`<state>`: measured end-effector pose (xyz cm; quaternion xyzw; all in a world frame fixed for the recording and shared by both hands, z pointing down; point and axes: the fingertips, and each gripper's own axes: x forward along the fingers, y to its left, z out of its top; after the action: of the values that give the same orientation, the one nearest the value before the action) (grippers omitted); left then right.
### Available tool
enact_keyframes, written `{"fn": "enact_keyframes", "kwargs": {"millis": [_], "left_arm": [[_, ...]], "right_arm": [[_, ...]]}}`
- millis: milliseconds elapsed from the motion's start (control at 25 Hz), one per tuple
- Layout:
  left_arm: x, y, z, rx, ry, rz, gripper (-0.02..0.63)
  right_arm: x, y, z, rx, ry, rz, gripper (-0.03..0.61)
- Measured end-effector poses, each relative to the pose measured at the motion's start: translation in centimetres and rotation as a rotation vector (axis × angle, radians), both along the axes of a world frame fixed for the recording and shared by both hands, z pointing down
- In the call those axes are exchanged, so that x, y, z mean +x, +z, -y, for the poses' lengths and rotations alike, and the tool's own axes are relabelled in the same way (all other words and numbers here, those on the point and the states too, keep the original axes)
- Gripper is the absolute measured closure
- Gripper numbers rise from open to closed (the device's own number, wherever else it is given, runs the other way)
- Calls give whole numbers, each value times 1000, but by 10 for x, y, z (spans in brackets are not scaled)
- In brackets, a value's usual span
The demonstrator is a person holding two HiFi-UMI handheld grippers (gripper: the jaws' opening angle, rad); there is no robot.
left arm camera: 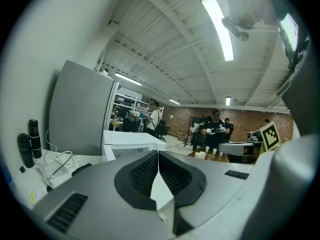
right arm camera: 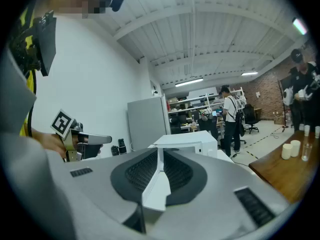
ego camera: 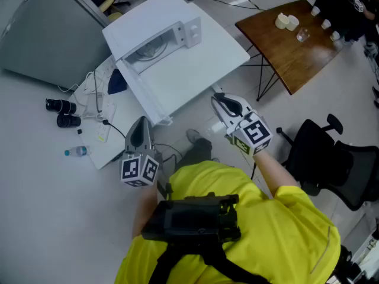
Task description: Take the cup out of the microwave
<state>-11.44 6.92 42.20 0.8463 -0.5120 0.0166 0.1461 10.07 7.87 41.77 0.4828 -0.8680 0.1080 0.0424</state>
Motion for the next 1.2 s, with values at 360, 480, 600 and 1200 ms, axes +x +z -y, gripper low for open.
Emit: {"fn": "enact_keyframes", "kwargs": {"millis": [360, 480, 600, 1200], "left_arm": [[-24, 17, 121, -42, -46, 8, 617], [-32, 34, 146, -77, -78, 24, 617], [-36, 54, 158, -118, -109, 46, 617], [-30, 79, 191, -155, -148, 97, 617]], "right_arm": [[-50, 95, 165, -155, -182, -133, 209], [-69, 135, 230, -166, -211, -185, 209], [-98, 172, 283, -173, -267, -240, 209], [-196, 306, 444, -150, -420, -360, 135]]}}
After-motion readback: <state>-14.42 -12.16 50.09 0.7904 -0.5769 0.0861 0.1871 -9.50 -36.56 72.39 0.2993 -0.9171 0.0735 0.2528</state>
